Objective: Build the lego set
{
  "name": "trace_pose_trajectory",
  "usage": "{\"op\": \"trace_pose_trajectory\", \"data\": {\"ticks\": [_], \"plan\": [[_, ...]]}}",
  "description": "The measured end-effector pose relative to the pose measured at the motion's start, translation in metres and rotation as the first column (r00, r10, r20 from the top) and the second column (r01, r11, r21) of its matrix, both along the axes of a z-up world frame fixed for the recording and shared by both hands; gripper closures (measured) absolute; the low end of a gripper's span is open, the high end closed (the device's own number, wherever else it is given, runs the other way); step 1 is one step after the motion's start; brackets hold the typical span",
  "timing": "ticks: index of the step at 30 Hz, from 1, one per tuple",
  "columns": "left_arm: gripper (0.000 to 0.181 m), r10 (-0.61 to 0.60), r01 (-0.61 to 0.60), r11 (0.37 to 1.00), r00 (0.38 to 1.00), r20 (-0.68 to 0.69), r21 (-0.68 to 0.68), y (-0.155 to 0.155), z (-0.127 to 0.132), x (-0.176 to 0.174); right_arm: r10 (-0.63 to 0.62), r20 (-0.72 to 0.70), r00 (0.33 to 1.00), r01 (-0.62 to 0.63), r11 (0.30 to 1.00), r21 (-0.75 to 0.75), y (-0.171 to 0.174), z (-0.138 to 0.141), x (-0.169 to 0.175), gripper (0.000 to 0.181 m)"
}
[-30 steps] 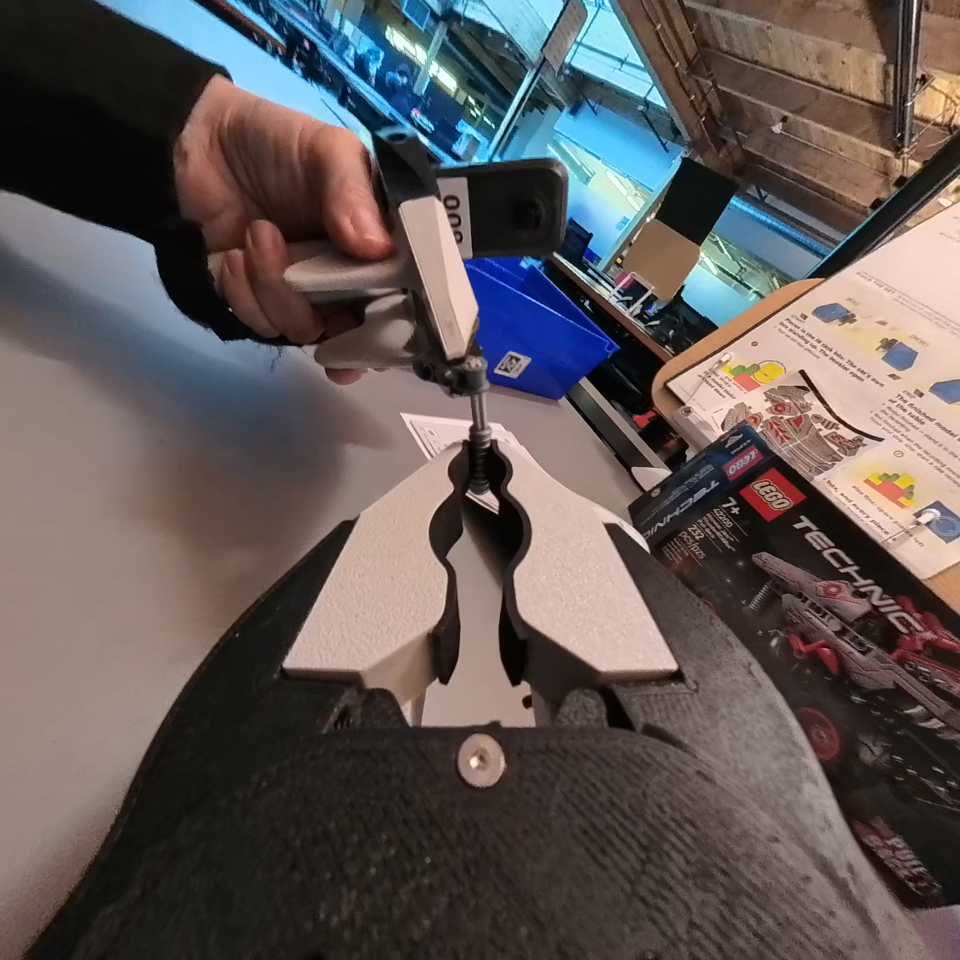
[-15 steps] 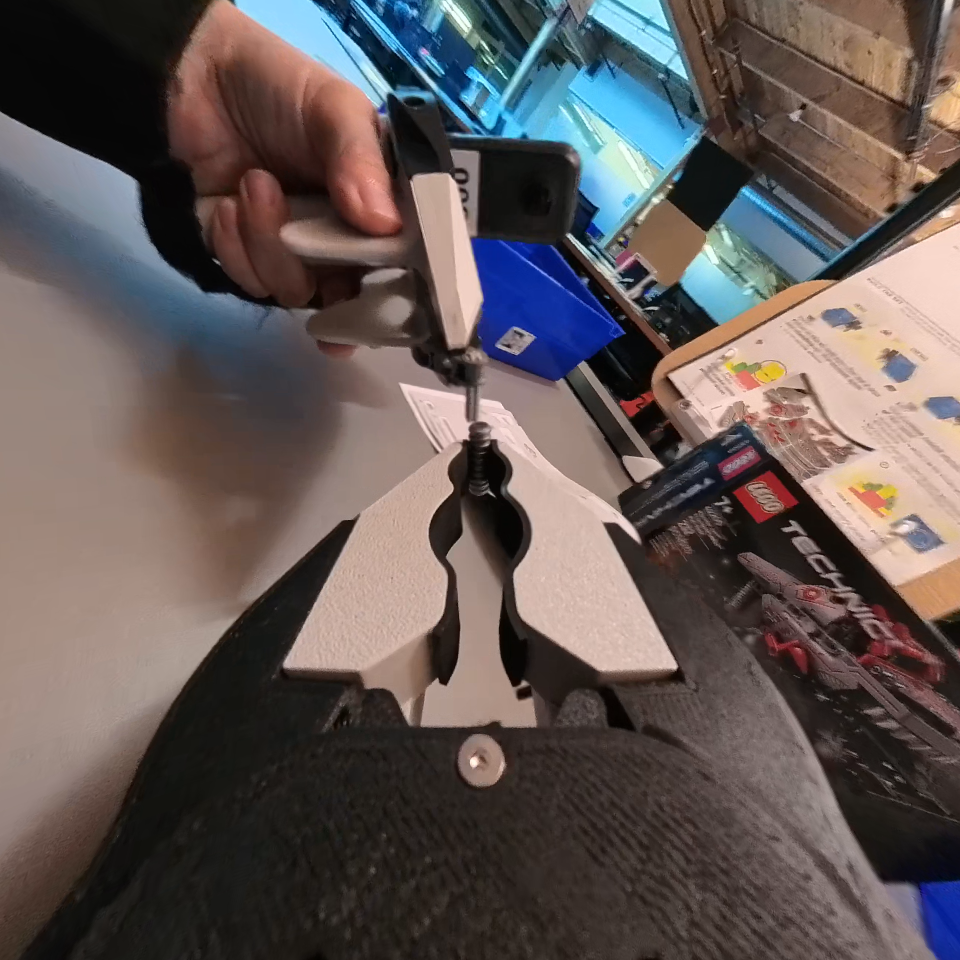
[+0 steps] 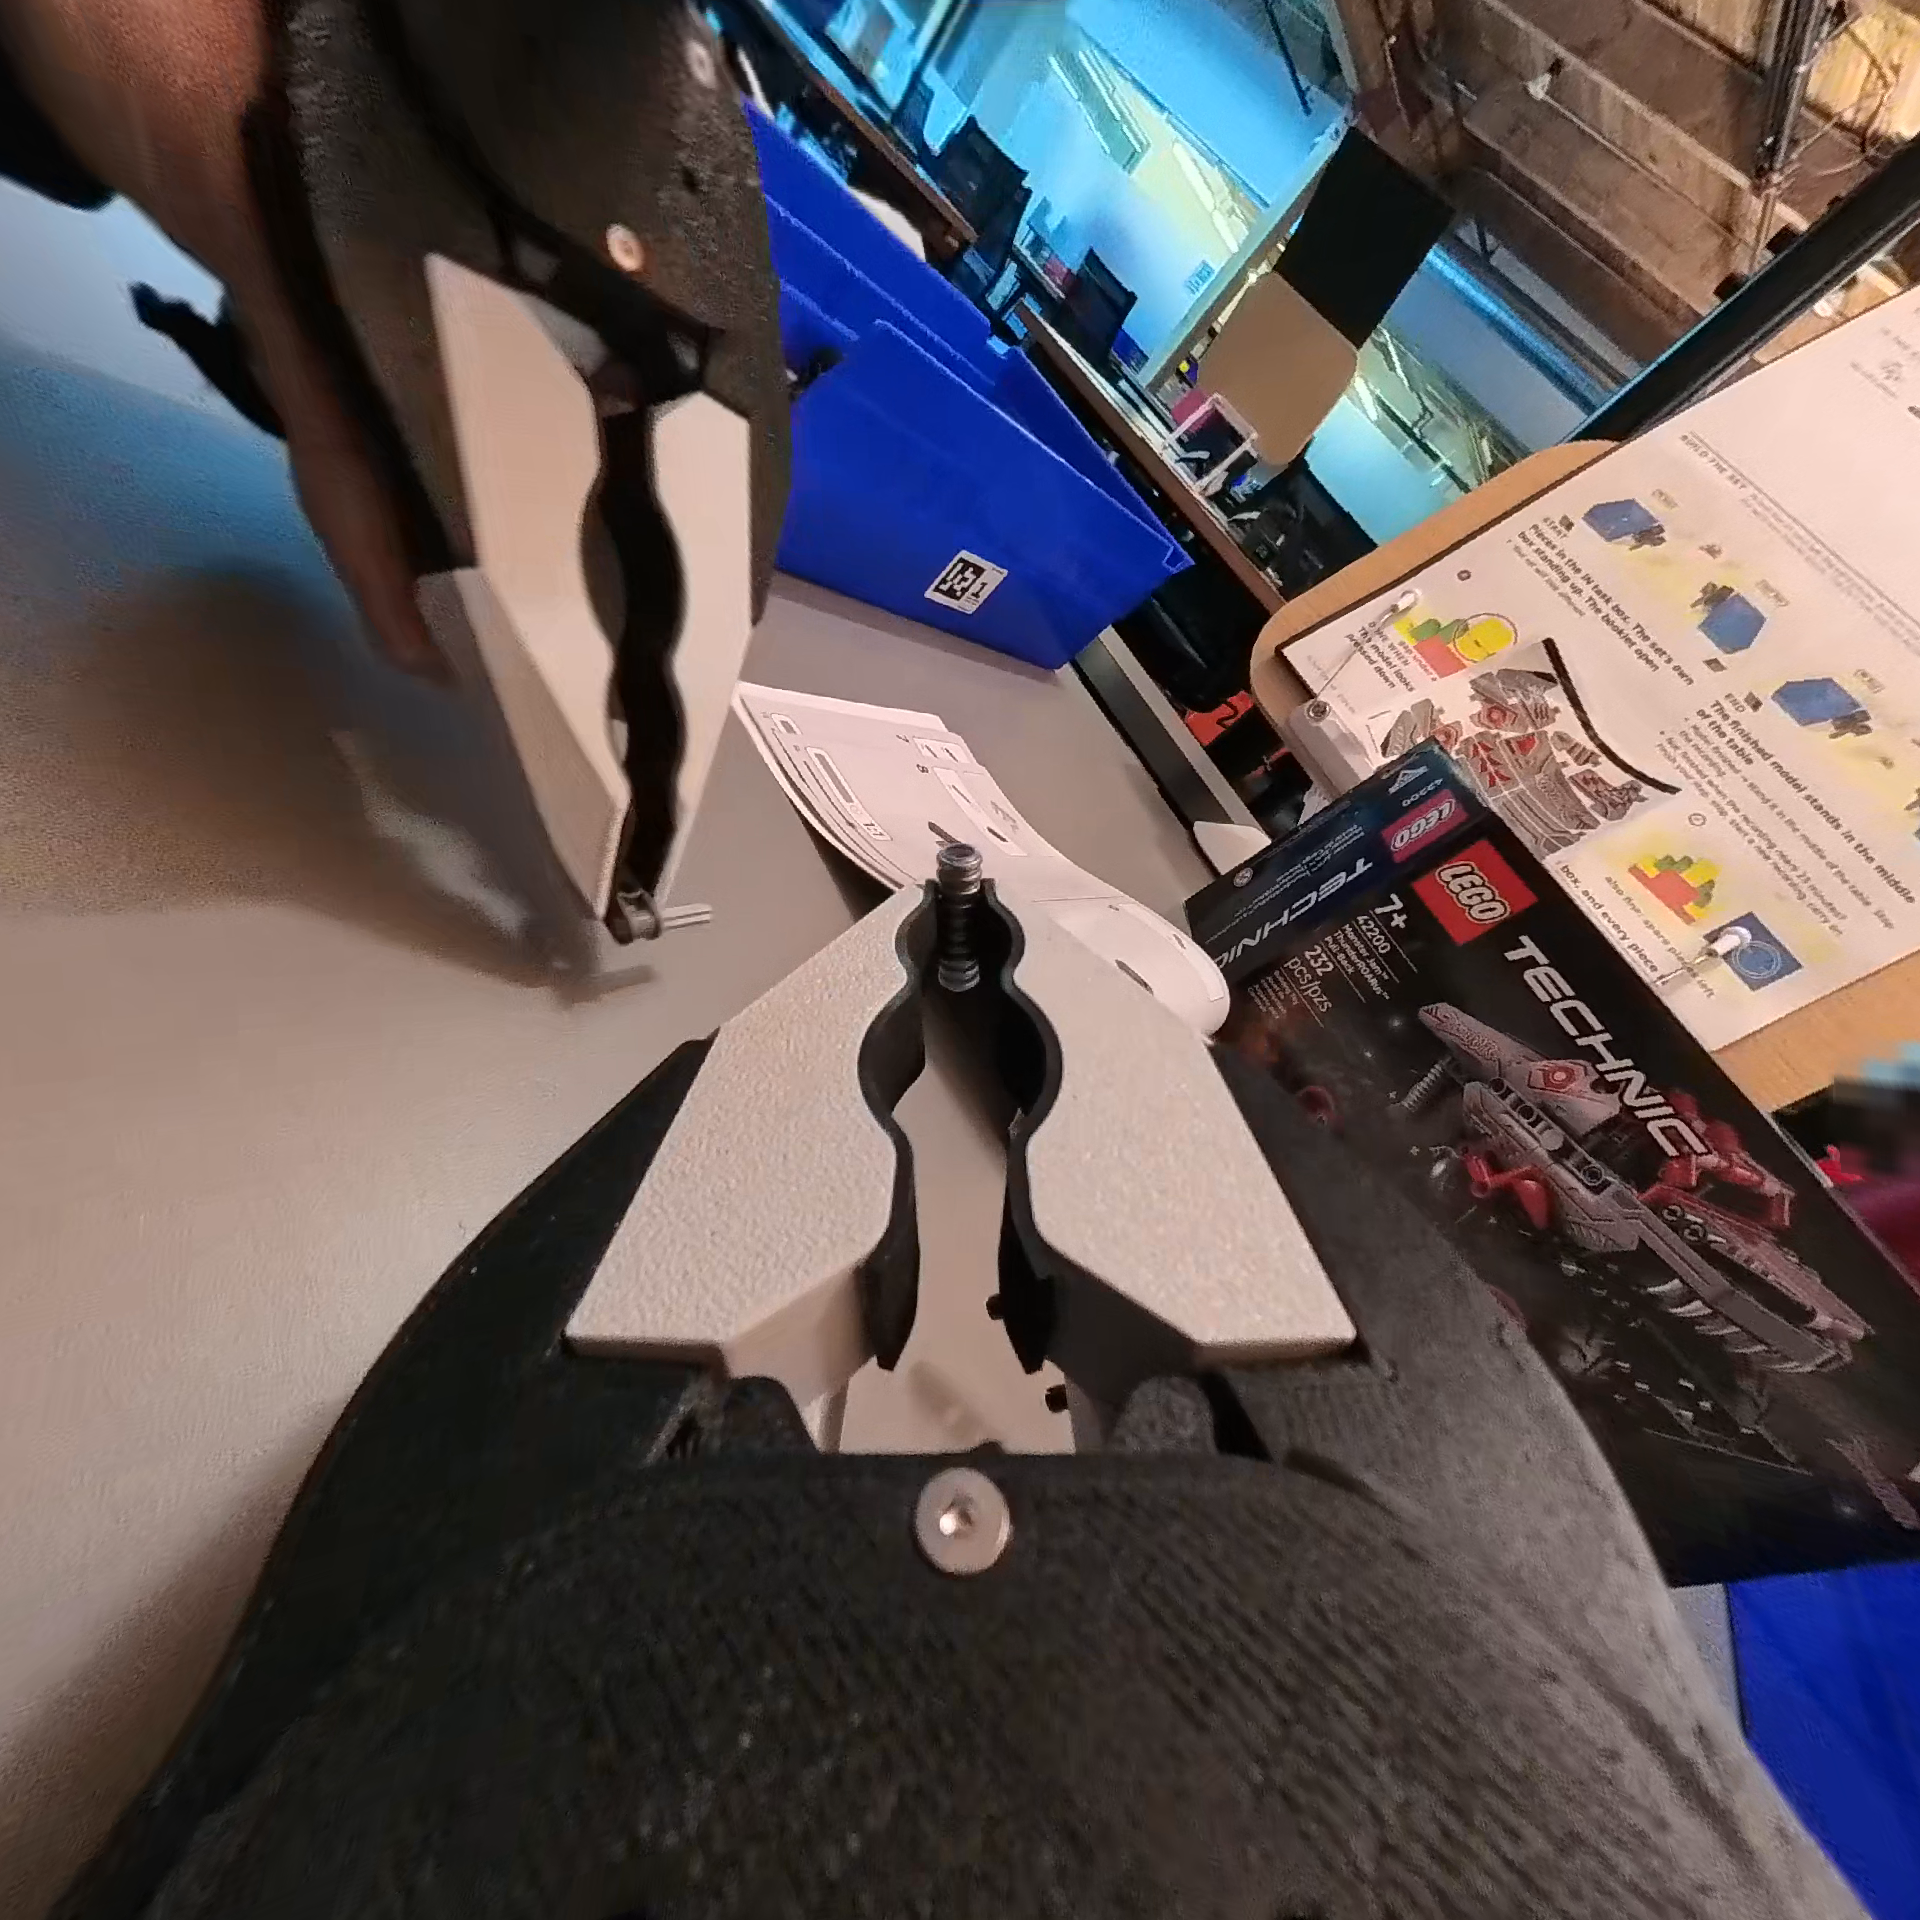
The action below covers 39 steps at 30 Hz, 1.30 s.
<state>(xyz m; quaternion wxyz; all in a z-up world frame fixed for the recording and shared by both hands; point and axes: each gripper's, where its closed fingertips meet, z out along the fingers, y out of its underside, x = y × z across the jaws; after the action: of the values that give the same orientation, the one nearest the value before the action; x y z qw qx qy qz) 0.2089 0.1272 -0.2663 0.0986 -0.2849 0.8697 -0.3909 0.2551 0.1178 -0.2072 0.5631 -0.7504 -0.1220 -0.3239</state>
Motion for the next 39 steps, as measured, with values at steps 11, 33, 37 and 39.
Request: {"op": "trace_pose_trajectory", "data": {"ticks": [11, 33, 37, 39], "plan": [[0.176, 0.061, -0.059, 0.995, 0.998, -0.027, 0.084, 0.008, -0.015, -0.009, 0.09, -0.002, 0.996, -0.09, 0.989, -0.114, 0.007, -0.021, -0.014, 0.178], [0.176, -0.171, 0.027, 0.859, 0.956, -0.238, -0.512, -0.01, 0.06, -0.025, 0.241, 0.423, 0.874, -0.206, 0.97, -0.126, 0.014, -0.003, -0.056, 0.152], [0.176, -0.154, 0.026, 0.874, 0.962, -0.225, -0.486, -0.011, 0.059, -0.02, 0.246, 0.395, 0.885, -0.212, 0.969, -0.128, 0.012, -0.001, -0.056, 0.175], [0.174, -0.07, 0.015, 0.914, 0.99, -0.121, -0.406, -0.007, 0.059, -0.009, 0.199, 0.333, 0.922, -0.164, 0.978, -0.129, 0.013, -0.004, -0.046, 0.177]]}}
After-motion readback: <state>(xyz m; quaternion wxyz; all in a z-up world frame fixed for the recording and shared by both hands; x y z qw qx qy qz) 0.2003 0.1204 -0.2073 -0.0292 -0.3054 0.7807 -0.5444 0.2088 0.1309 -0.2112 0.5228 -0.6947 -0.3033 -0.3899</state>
